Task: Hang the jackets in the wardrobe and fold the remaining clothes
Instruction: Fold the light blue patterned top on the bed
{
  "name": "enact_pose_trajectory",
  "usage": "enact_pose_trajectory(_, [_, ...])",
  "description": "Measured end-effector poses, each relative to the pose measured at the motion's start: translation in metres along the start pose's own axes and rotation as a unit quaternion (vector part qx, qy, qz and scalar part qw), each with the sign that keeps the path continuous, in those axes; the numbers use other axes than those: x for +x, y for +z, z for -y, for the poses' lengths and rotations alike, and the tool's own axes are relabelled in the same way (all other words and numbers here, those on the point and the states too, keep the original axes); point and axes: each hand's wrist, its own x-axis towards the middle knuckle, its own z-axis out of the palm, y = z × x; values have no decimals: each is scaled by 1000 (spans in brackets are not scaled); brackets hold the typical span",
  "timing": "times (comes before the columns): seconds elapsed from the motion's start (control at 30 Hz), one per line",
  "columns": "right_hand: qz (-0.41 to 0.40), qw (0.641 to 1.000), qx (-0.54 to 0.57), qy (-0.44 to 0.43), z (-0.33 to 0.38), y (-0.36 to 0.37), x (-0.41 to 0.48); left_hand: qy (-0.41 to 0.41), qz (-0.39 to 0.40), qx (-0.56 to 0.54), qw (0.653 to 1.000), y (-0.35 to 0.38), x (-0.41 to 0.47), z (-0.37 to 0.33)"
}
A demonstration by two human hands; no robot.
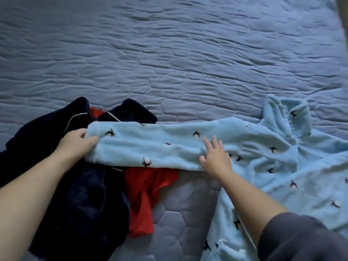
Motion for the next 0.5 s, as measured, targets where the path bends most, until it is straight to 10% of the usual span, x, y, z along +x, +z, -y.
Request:
enact_pose_trajectory(0.17, [76, 996, -8, -46, -14, 6, 20, 26, 11, 21, 999, 26, 19, -22])
enact_pose_trajectory(0.4, [-51, 998, -32, 19, -13, 9, 45, 10, -238, 73, 969, 11, 32, 12])
enact_pose_trajectory(0.5, [-10, 998, -52, 16, -19, 16, 59, 34, -194, 129, 972, 23, 23, 32])
